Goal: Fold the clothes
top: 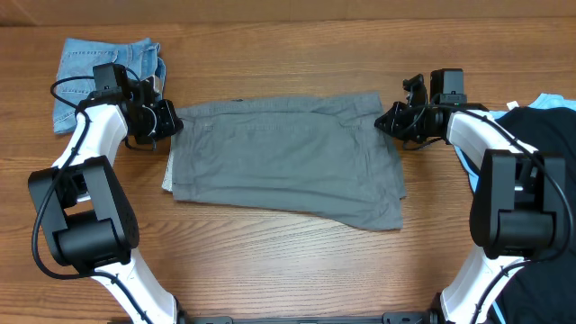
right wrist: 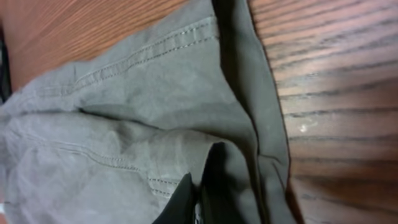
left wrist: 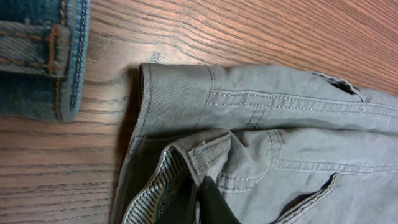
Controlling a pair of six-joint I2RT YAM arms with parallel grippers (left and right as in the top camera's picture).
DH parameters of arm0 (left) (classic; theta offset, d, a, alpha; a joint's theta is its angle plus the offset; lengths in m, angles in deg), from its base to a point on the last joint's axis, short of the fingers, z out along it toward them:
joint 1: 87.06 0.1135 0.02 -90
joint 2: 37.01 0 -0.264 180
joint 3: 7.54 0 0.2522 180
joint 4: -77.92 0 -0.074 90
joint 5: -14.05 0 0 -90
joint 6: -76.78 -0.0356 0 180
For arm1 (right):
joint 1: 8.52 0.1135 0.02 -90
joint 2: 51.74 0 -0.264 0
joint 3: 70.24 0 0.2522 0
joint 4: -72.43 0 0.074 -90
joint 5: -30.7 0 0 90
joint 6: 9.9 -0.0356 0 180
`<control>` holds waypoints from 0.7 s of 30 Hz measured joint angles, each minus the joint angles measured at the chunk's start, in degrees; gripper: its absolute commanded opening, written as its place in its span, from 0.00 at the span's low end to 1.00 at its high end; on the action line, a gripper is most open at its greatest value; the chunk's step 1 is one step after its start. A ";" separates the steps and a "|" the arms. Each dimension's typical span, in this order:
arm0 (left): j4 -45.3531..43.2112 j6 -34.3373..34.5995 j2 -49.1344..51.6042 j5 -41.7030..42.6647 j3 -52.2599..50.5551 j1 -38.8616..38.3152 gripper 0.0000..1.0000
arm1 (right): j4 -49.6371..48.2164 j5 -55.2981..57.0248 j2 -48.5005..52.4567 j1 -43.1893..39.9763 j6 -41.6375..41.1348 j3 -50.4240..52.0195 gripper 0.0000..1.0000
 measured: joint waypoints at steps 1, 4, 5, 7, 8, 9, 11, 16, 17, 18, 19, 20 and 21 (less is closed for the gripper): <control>0.09 -0.02 0.00 0.04 0.00 0.00 0.04 | 0.26 -0.35 0.00 -0.13 0.02 0.00 0.04; 0.61 0.00 0.00 0.79 0.00 0.02 0.04 | 1.70 -1.44 -0.15 -0.61 0.13 0.00 0.04; 0.90 0.00 0.00 1.09 0.02 0.07 0.04 | 2.60 -1.66 -0.50 -0.83 0.11 0.04 0.04; 1.44 -0.02 -0.02 1.49 0.04 0.26 0.04 | 4.15 -1.95 -1.86 -1.33 0.20 0.11 0.04; 1.86 -0.02 -0.17 1.68 0.04 0.52 0.04 | 4.57 -2.08 -2.86 -1.51 0.20 0.11 0.04; 2.14 -0.02 -0.39 1.77 0.04 0.70 0.04 | 4.96 -2.16 -4.24 -1.70 0.24 0.13 0.04; 2.40 -0.07 -1.44 2.12 0.04 1.29 0.04 | 5.31 -2.43 -7.56 -1.81 0.33 0.15 0.04; 2.86 -0.72 -7.04 2.82 0.04 2.43 0.04 | 4.28 -3.13 -15.87 -1.81 -0.42 0.15 0.04; 2.82 -0.76 -8.28 2.82 0.07 2.43 0.04 | 3.58 -3.10 -16.87 -1.81 -0.74 0.15 0.04; 2.56 -0.85 -9.35 2.78 0.07 2.43 0.04 | 2.69 -2.99 -17.46 -1.81 -1.16 0.15 0.04; 2.08 -0.87 -10.23 2.67 0.11 2.43 0.04 | 2.05 -2.73 -17.73 -1.81 -1.60 0.15 0.04; 1.88 -0.87 -10.60 2.38 0.28 2.43 0.04 | 1.66 -2.16 -17.77 -1.79 -2.01 0.15 0.04; 1.68 -0.87 -10.80 1.90 0.44 2.36 0.05 | 1.36 -1.42 -17.70 -1.79 -2.45 0.15 0.05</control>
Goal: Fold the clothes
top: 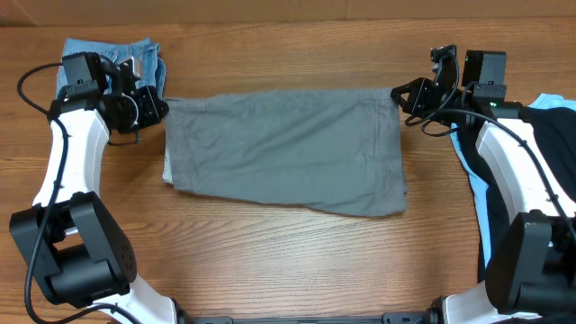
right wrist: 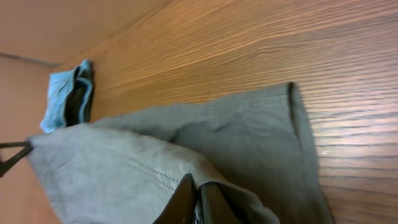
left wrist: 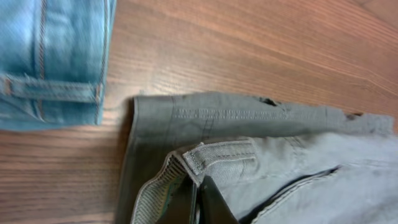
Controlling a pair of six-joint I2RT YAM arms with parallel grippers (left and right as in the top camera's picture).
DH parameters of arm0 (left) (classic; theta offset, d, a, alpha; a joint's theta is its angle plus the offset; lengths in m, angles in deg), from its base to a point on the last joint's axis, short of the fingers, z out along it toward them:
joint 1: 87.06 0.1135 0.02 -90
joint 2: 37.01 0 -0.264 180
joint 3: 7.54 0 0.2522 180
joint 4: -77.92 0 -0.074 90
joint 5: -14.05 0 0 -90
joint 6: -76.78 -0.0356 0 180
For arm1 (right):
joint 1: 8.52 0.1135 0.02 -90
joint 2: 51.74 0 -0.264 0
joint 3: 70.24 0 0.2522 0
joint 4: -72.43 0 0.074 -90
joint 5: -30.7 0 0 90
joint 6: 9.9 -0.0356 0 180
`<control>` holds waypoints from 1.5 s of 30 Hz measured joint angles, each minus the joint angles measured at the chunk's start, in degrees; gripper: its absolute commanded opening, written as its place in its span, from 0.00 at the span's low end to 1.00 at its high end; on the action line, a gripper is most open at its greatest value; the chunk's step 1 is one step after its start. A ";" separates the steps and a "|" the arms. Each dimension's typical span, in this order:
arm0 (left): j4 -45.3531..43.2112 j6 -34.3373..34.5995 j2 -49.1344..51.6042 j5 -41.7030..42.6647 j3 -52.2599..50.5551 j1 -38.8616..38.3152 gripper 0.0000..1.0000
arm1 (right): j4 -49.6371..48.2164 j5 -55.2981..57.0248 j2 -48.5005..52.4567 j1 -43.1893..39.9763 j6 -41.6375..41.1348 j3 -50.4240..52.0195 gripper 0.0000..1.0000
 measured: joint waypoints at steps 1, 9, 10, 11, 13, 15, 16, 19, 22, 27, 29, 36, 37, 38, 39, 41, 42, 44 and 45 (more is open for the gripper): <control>-0.04 0.00 0.00 -0.48 0.09 -0.04 0.07 | -0.37 0.55 0.17 0.00 -0.50 0.00 0.08; -3.76 -0.39 0.87 -4.20 0.09 -0.11 0.74 | -7.45 3.80 2.71 -0.04 -2.19 -0.04 0.63; -3.93 -0.17 1.29 -4.31 0.09 -0.11 0.75 | -7.08 4.31 3.30 -0.04 -2.21 -0.04 0.63; -3.87 -0.20 1.68 -4.44 0.09 -0.17 0.76 | -6.25 4.81 3.82 -0.07 -2.21 -0.04 0.62; -3.19 -0.15 2.36 -4.72 0.09 -0.33 0.77 | -3.80 5.86 4.70 -0.28 -2.16 0.00 0.61; -1.88 0.02 2.58 -4.85 0.09 -0.37 0.77 | -1.29 6.12 5.01 -0.74 -2.16 0.00 0.61; -0.94 0.04 2.60 -4.81 0.09 -0.37 0.77 | 0.83 6.14 5.01 -1.22 -2.10 0.00 0.60; 2.97 0.00 2.60 -4.26 0.09 -0.37 0.70 | 5.97 5.81 4.98 -1.84 -2.03 -0.04 0.51; 6.80 -0.61 2.60 -2.51 0.09 -0.37 0.47 | 12.39 4.55 4.98 -1.92 -1.44 -0.04 0.40; 11.67 -3.67 2.60 0.15 0.11 -1.60 0.25 | 24.76 1.31 4.98 -1.86 -0.13 -0.02 0.32; 12.98 -5.22 2.60 0.15 0.11 -2.97 0.23 | 29.20 1.16 4.98 -1.88 0.09 0.02 0.36; 11.26 -6.80 2.60 -5.25 0.11 -7.61 0.72 | 16.98 1.75 4.98 -1.88 3.74 0.15 0.57; 10.27 -6.40 2.60 -6.29 0.11 -7.63 0.72 | 14.14 1.81 4.98 -1.88 4.02 0.15 0.58; 9.25 -5.86 2.60 -7.37 0.11 -7.45 0.74 | 12.15 1.75 4.98 -1.88 4.00 0.15 0.58; 8.61 -5.53 2.60 -7.96 0.11 -7.17 0.76 | 10.19 1.81 5.01 -1.86 4.02 0.15 0.57; 7.54 -4.70 2.60 -9.01 0.11 -6.36 0.77 | 6.71 1.84 5.01 -1.86 3.82 0.15 0.58; 7.10 -4.28 2.60 -9.40 0.11 -5.86 0.79 | 5.49 1.81 5.09 -1.86 3.63 0.15 0.57; 6.73 -3.74 2.60 -9.99 0.11 -4.76 0.80 | 3.04 1.84 6.01 -1.86 3.37 0.15 0.57; 6.71 -3.65 2.60 -10.21 0.11 -4.39 0.81 | 2.40 1.86 6.49 -1.86 3.26 0.15 0.57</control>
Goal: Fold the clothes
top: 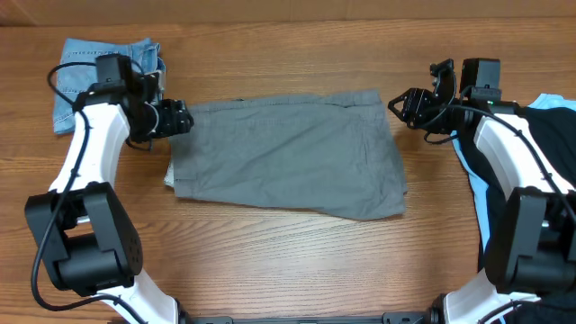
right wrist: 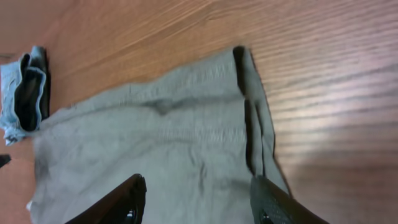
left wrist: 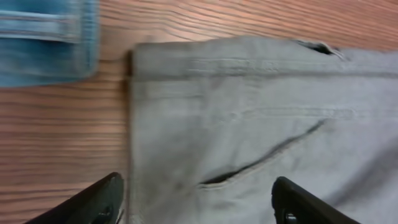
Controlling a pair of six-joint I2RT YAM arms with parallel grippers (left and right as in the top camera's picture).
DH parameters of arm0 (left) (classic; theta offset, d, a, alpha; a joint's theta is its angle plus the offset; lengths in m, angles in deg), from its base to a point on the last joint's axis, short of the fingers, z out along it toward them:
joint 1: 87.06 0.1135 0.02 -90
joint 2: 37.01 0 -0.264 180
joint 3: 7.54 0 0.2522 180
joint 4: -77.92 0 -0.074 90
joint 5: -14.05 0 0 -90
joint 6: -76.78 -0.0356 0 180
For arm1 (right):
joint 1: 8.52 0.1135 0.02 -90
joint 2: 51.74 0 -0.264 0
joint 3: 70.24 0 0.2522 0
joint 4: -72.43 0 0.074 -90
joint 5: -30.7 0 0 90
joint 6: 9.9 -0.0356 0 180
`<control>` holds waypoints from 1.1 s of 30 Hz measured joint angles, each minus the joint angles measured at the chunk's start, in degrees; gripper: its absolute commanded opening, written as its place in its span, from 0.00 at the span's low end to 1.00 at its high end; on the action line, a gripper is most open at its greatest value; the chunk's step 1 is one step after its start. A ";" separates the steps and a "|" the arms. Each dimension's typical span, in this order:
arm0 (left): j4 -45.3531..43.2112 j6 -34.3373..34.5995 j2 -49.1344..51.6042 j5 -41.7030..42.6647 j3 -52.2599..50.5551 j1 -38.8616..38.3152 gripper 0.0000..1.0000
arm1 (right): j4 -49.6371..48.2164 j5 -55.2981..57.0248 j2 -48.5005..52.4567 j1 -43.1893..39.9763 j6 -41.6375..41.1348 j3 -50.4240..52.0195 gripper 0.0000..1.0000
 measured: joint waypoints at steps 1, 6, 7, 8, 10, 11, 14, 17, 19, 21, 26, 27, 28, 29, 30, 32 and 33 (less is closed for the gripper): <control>0.04 0.04 0.00 -0.17 0.00 0.39 0.81 | -0.81 -0.02 0.92 0.00 -0.13 0.00 0.57; 0.22 0.07 0.15 -0.70 0.00 1.73 0.81 | -3.89 -0.33 7.28 0.00 -1.73 0.00 0.53; 0.20 0.22 0.28 -0.83 0.00 1.84 0.81 | -4.35 -0.59 8.24 -0.02 -2.01 0.00 0.52; 0.20 0.26 0.48 -0.85 0.00 1.92 0.81 | -5.01 -1.11 9.44 0.00 -2.21 0.00 0.52; 0.24 0.52 0.81 -0.94 0.00 2.23 0.82 | -6.36 -2.16 11.13 0.00 -2.60 0.00 0.51; 0.24 0.79 0.87 -1.03 0.00 2.40 0.82 | -6.54 -2.38 11.37 0.00 -2.60 0.00 0.51; 0.22 1.53 0.92 -1.05 0.00 2.86 0.82 | -7.48 -3.45 11.93 0.26 -2.58 0.00 0.47; 0.22 1.97 0.92 -1.05 0.00 3.32 0.80 | -7.61 -3.87 11.93 0.90 -2.62 0.00 0.44; 0.22 2.38 0.92 -1.07 0.00 3.45 0.80 | -7.74 -3.89 12.00 1.73 -2.60 0.00 0.43; 0.22 2.62 0.92 -1.07 0.00 3.61 0.80 | -7.91 -3.52 12.04 2.86 -2.58 0.00 0.39; 0.66 2.69 0.92 -1.05 0.00 3.67 0.79 | -8.07 -1.99 13.14 4.94 -2.60 0.00 0.22; 0.74 2.73 0.92 -1.07 0.00 3.67 0.80 | -8.11 -1.88 13.44 4.98 -2.56 0.00 0.21; 0.76 2.78 0.92 -1.05 0.00 3.67 0.80 | -8.15 -1.70 13.66 4.94 -2.60 0.00 0.18; 0.79 2.80 0.92 -1.05 0.00 3.67 0.80 | -8.09 -1.60 13.84 4.83 -2.54 0.00 0.16; 0.79 2.80 0.92 -1.05 0.00 3.67 0.80 | -8.07 -1.60 13.88 4.74 -2.56 0.00 0.14; 0.81 2.80 0.92 -1.05 0.00 3.67 0.80 | -8.09 -1.84 13.92 4.44 -2.56 0.00 0.10; 0.83 2.80 0.92 -1.05 0.00 3.67 0.81 | -8.09 -2.16 13.92 4.20 -2.60 0.00 0.08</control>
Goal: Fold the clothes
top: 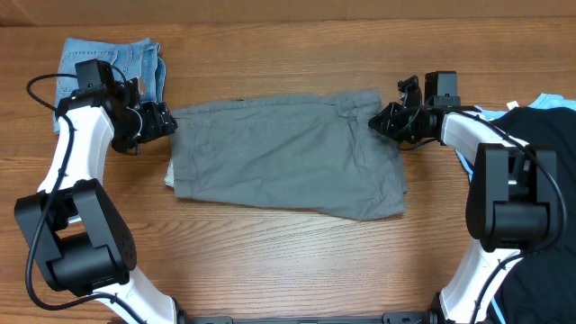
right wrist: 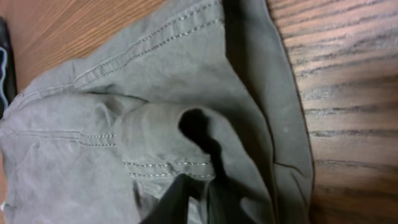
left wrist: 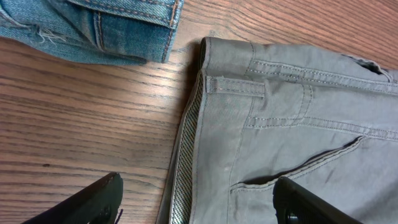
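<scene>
The grey shorts lie spread flat across the middle of the table, waistband to the left. My left gripper stands open at the shorts' upper left corner. In the left wrist view its fingers straddle the waistband's edge and hold nothing. At the upper right hem corner my right gripper is shut on a raised fold of the grey cloth, with its fingertips pinching the fabric.
Folded blue jeans lie at the far left, close behind my left gripper and also seen as denim. A pile of dark and light blue clothes sits at the right edge. Bare wood runs in front of the shorts.
My right gripper was open off the upper right corner and is now shut on a fold of it. My left gripper, still open, has shifted left to the waistband's edge.
Both grippers were shut on the shorts' upper corners. Then they held the top edge stretched wider and farther back. After that both were open and the shorts lay flat. Now the right one grips the right corner again while the left stays open.
</scene>
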Controlling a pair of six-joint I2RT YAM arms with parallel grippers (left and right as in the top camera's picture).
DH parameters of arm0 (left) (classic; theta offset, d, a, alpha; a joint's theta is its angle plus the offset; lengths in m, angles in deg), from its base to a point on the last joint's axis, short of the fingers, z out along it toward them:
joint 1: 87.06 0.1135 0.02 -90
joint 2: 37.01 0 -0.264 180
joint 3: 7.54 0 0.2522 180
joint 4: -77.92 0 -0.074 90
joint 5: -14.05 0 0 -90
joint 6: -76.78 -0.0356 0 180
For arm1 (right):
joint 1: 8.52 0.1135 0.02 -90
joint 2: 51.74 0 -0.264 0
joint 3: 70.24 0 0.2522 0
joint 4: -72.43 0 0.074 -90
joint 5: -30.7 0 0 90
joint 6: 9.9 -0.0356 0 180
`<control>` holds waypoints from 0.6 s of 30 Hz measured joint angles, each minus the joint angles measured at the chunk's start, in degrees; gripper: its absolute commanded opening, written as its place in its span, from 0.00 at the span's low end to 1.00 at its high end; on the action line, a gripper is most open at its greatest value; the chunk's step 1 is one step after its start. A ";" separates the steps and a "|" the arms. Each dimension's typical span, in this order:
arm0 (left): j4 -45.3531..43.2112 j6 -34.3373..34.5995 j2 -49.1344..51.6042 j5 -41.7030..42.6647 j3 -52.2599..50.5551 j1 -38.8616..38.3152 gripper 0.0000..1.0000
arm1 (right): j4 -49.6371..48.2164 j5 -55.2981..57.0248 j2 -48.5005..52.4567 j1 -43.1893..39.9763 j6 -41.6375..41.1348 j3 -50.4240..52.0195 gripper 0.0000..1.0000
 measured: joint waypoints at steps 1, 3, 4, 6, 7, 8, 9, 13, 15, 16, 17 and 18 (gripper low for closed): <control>0.00 0.00 0.00 -0.02 0.00 0.00 0.81 | 0.00 -0.42 0.00 -0.24 0.09 0.00 0.06; 0.02 0.00 0.00 -0.31 0.00 0.00 0.82 | 0.04 -1.64 0.00 -0.92 0.02 0.00 0.04; 0.02 0.00 0.00 -0.52 0.00 0.00 0.83 | 0.07 -2.27 -0.04 -1.33 0.00 0.00 0.04; 0.02 0.02 0.00 -0.92 0.00 0.00 0.84 | 0.20 -3.13 -0.28 -2.01 -0.04 0.00 0.04; 0.02 0.00 0.00 -1.09 0.00 0.00 0.84 | 0.39 -3.39 -0.50 -2.23 -0.04 0.00 0.04; 0.02 0.00 0.00 -1.31 0.00 0.00 0.85 | 0.61 -3.61 -0.85 -2.43 -0.04 0.00 0.04; 0.02 0.00 0.00 -1.44 0.00 0.00 0.86 | 0.92 -3.89 -1.29 -2.67 -0.04 0.00 0.04; 0.02 0.02 0.00 -1.99 0.00 0.00 0.87 | 2.40 -4.55 -3.82 -2.78 -0.07 0.00 0.04; -0.02 0.00 0.00 -2.19 0.00 0.00 0.87 | 2.75 -4.79 -4.98 -2.75 -0.04 0.00 0.04; -0.13 0.00 0.07 -2.21 0.00 0.00 0.87 | 2.78 -4.85 -5.29 -2.75 -0.02 0.00 0.04; -0.24 0.00 0.13 -2.29 0.00 0.00 0.88 | 2.86 -4.92 -5.55 -2.75 -0.02 0.00 0.04; -0.28 0.00 0.37 -2.34 0.00 0.00 0.88 | 2.95 -4.96 -5.60 -2.75 -0.04 0.00 0.04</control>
